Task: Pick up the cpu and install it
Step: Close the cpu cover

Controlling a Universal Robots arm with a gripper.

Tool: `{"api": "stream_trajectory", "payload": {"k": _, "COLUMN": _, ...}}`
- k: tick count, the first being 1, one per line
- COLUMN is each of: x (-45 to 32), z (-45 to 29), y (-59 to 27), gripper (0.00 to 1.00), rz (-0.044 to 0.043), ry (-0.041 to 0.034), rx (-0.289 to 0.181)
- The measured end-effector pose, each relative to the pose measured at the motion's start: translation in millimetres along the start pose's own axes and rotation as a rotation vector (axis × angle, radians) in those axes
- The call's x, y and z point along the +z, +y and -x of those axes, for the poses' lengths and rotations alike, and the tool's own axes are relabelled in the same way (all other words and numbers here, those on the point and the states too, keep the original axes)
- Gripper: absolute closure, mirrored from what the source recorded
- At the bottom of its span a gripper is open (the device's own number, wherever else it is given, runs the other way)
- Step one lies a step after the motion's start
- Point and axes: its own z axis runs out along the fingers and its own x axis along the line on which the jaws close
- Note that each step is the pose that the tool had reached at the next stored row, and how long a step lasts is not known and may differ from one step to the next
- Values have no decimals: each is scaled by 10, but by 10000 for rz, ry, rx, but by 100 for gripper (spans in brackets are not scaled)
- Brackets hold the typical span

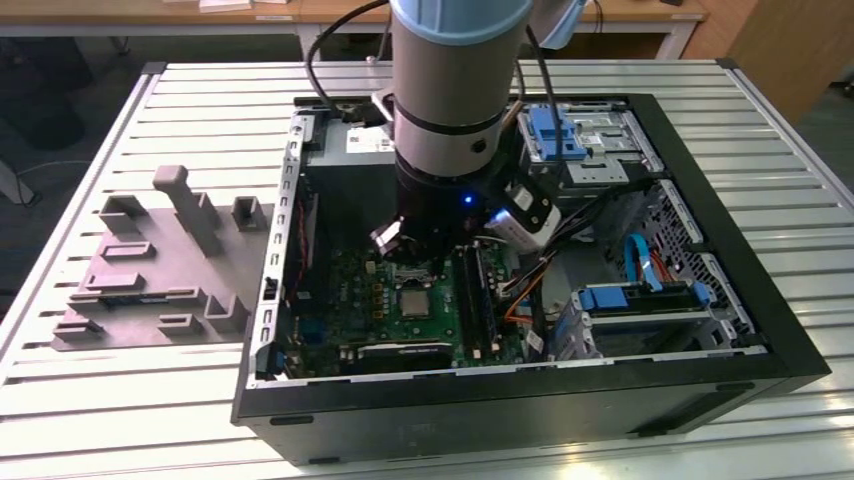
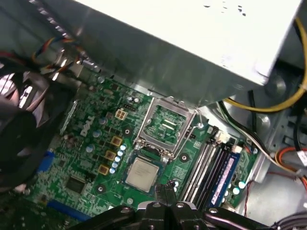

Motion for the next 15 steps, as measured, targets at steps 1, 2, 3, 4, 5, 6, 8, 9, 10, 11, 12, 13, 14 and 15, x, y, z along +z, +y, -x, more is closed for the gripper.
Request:
{"api": "stream_trajectory", "payload": {"k": 1, "x": 3, "z": 0, "y": 0, "gripper": 89, "rz": 2, "ry": 9, "rx": -178}}
{"api": "stream_trajectory", "payload": {"k": 2, "x": 5, "z": 0, "y": 0, "gripper": 89, "rz": 5, "ry": 19, "rx": -358}}
{"api": "stream_trajectory", "payload": {"k": 3, "x": 7, "z": 0, "y": 0, "gripper": 89, "rz": 7, "ry": 29, "rx": -537}}
{"api": "stream_trajectory", "payload": {"k": 4, "x": 10, "z": 0, "y": 0, "gripper": 89, "rz": 10, "ry": 37, "rx": -717}}
{"api": "stream_trajectory", "payload": {"k": 5, "x": 12, "z": 0, "y": -1, "gripper": 89, "rz": 12, "ry": 47, "rx": -902}}
{"api": "stream_trajectory", "payload": {"k": 6, "x": 14, "z": 0, "y": -1, "gripper": 89, "rz": 15, "ry": 57, "rx": -1081}}
{"api": "stream_trajectory", "payload": {"k": 8, "x": 19, "z": 0, "y": -1, "gripper": 89, "rz": 20, "ry": 76, "rx": -1452}}
{"api": "stream_trajectory", "payload": {"k": 9, "x": 20, "z": -1, "y": -1, "gripper": 89, "rz": 21, "ry": 86, "rx": -1630}}
{"api": "stream_trajectory", "payload": {"k": 10, "x": 21, "z": -1, "y": -1, "gripper": 89, "rz": 28, "ry": 90, "rx": -1768}}
{"api": "stream_trajectory", "payload": {"k": 11, "x": 22, "z": -1, "y": -1, "gripper": 89, "rz": 36, "ry": 90, "rx": -1857}}
{"api": "stream_trajectory", "payload": {"k": 12, "x": 23, "z": 0, "y": -1, "gripper": 89, "rz": 43, "ry": 89, "rx": -1907}}
{"api": "stream_trajectory", "payload": {"k": 13, "x": 23, "z": 0, "y": -1, "gripper": 89, "rz": 45, "ry": 88, "rx": -1924}}
{"api": "stream_trajectory", "payload": {"k": 14, "x": 23, "z": 0, "y": -1, "gripper": 89, "rz": 46, "ry": 88, "rx": -1925}}
{"api": "stream_trajectory", "payload": {"k": 15, "x": 23, "z": 0, "y": -1, "gripper": 89, "rz": 46, "ry": 89, "rx": -1939}}
